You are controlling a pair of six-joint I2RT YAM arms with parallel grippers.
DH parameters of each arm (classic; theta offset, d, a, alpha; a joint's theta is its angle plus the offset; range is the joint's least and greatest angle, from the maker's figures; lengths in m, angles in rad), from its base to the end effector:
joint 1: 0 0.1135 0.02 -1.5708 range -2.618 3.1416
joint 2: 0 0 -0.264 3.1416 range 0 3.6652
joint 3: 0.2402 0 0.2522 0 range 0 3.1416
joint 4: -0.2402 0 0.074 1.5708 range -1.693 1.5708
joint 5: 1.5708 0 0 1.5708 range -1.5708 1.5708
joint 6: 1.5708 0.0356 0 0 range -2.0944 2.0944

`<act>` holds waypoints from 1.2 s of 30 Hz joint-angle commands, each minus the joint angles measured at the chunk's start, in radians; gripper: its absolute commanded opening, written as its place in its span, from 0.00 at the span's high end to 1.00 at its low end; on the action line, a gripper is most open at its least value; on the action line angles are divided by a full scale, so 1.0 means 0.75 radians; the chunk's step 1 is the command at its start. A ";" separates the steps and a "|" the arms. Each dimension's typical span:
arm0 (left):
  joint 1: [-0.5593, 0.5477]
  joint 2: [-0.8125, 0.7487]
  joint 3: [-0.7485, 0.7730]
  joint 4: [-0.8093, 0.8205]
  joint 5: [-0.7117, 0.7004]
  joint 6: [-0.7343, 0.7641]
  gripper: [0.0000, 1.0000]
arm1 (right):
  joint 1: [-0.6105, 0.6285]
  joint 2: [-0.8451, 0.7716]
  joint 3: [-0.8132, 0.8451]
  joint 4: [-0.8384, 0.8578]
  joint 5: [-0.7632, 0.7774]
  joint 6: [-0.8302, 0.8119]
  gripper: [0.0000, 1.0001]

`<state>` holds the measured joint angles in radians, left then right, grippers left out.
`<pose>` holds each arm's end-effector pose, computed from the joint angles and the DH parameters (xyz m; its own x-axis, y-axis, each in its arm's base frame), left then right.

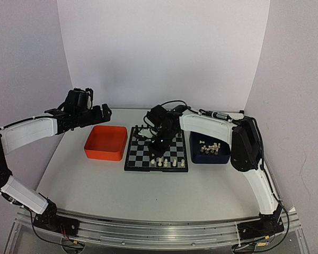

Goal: Set up the chess pieces on the board
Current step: Place the chess piece on the chessboard.

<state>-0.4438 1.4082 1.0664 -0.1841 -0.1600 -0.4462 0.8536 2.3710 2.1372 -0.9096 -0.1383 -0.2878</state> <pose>0.2937 -0.1334 0.2936 -0.5382 -0.2158 -0.8147 0.0745 0.9507 -0.3011 0.3295 0.3853 0.1996 -0.3510 -0.8302 -0.4331 -0.9215 0.3883 0.0026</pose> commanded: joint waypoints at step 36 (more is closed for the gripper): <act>0.005 0.030 0.071 -0.006 -0.016 0.003 0.00 | 0.008 0.016 -0.013 -0.003 -0.015 0.047 0.77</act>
<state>-0.4438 1.4292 1.0676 -0.1917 -0.1600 -0.4461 0.8536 2.4016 2.1407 -0.9062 -0.1384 -0.2617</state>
